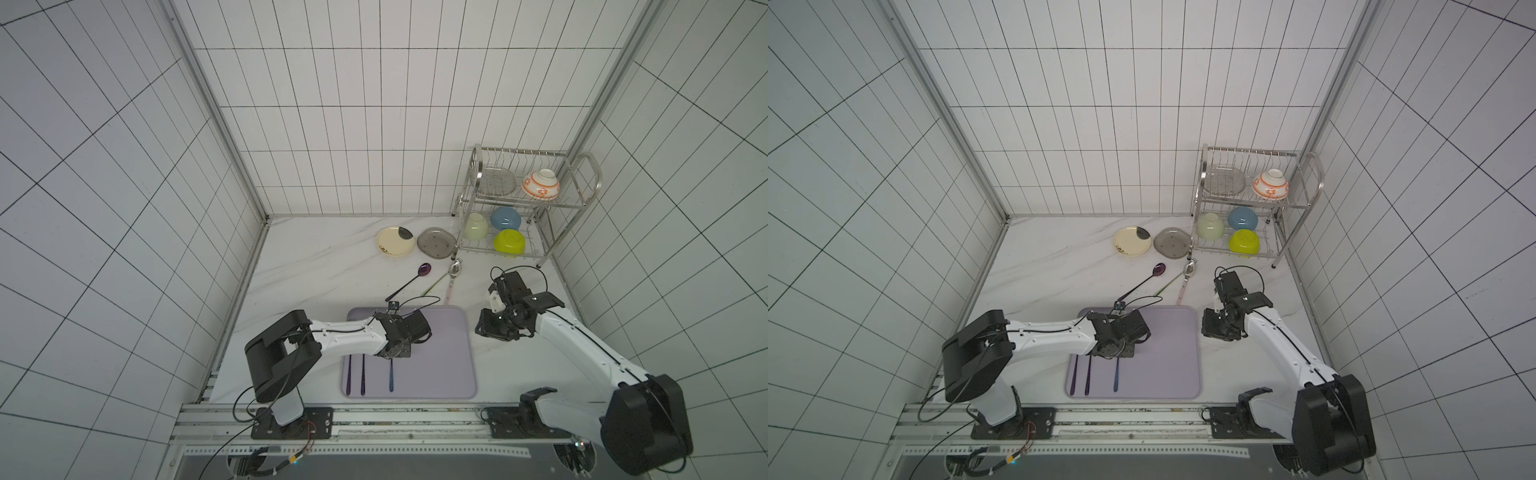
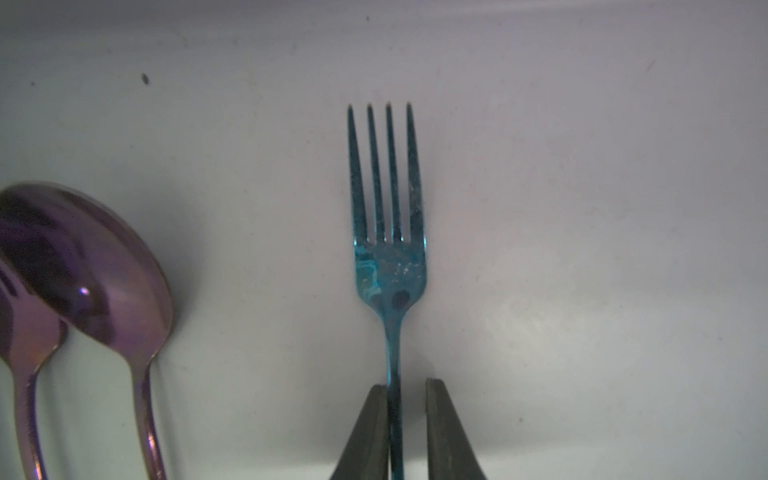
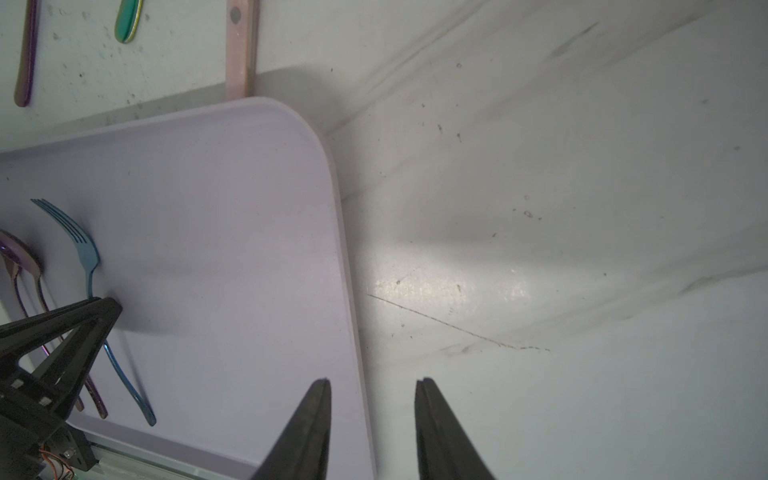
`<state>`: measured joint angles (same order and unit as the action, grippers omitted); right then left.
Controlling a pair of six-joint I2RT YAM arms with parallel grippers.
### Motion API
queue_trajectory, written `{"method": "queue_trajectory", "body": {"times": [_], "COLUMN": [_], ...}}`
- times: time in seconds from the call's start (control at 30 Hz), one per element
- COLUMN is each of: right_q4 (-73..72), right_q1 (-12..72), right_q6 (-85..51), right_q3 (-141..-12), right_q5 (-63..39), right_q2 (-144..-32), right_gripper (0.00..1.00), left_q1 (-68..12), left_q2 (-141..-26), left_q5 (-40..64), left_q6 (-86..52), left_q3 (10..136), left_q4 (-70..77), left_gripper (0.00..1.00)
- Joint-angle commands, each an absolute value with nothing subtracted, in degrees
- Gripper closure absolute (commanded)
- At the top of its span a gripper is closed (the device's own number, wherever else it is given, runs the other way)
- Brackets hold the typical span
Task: Set the spoon and fork side by side
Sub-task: Place the fork on the tray.
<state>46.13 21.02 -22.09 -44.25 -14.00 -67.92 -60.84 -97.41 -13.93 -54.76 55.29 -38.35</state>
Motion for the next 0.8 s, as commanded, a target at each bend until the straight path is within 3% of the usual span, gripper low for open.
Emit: {"method": "queue_trajectory", "body": {"times": [0.0, 0.4, 0.63, 0.77], "right_q4": [47.0, 47.0, 46.4, 45.7], "right_q1": [21.3, 21.2, 21.2, 21.2], "right_q6": [-21.7, -21.8, -22.2, -22.6], "right_q3": [-44.4, -44.3, -43.8, -43.3], "right_q5": [-12.9, -12.3, -11.6, -11.1], "right_q2": [-68.4, -67.3, -65.4, -64.9], "right_gripper": [0.63, 0.63, 0.63, 0.63], "left_q1": [-61.2, -58.6, -45.2, -42.7], "left_q2": [-98.4, -90.7, -92.1, -98.5], "left_q5": [-12.8, -18.9, -13.6, -11.5], "left_q6": [-54.7, -45.5, -29.5, -19.9], "left_q3": [53.0, 63.0, 73.0, 79.9], "left_q4": [-38.4, -48.3, -48.0, -46.0], "left_gripper": [0.76, 0.37, 0.28, 0.25]}}
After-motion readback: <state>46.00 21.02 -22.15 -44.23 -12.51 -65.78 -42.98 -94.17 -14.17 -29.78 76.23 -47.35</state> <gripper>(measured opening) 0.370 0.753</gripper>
